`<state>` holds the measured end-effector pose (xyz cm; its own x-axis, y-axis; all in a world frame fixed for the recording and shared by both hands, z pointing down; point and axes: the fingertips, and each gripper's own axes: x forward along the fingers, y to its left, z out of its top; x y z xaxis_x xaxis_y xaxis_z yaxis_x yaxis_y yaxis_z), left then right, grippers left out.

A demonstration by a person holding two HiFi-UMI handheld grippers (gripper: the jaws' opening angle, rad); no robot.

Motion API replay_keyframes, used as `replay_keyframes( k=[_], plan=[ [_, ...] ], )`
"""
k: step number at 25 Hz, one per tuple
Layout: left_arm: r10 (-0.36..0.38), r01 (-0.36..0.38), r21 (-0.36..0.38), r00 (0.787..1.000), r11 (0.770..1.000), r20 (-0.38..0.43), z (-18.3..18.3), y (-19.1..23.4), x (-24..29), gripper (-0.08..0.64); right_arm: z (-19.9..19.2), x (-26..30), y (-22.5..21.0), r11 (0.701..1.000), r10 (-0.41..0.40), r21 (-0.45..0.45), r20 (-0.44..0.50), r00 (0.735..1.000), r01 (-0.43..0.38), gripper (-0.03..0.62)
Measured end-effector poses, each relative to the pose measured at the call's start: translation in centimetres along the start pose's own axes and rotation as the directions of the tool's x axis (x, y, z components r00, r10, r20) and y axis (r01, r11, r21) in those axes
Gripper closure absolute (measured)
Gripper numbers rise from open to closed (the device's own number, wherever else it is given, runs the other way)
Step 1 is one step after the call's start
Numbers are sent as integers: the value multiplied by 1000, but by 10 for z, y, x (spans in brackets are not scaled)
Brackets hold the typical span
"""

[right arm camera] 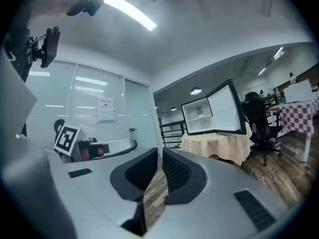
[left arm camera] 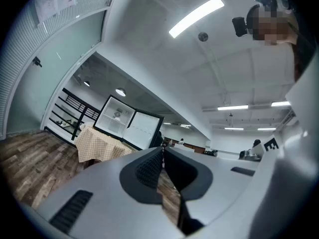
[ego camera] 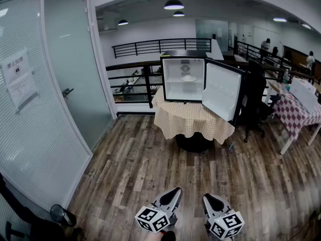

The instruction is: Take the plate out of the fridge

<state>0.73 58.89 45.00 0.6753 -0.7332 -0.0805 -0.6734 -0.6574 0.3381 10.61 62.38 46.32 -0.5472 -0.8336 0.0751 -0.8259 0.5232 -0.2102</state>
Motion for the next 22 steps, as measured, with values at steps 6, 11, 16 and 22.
replay_keyframes(
  k=[6, 11, 16, 22],
  plan=[
    [28, -28, 19, 1000, 999, 14, 20, 52, 40, 541, 18, 65, -23, 1000, 16, -21, 0, 1000, -16, 540],
    [-1, 0, 92, 1000, 996, 7, 36, 87, 69, 541, 27, 119, -32, 999, 14, -49, -5, 1000, -15, 540],
    [-12, 12, 130, 1000, 991, 1, 47, 121, 91, 541, 25, 167, -42, 998, 13, -55, -28, 1000, -15, 540],
    [-17, 19, 139, 1000, 990, -17, 56, 167, 111, 541, 27, 220, -53, 999, -3, -54, -29, 1000, 2, 540]
  ],
)
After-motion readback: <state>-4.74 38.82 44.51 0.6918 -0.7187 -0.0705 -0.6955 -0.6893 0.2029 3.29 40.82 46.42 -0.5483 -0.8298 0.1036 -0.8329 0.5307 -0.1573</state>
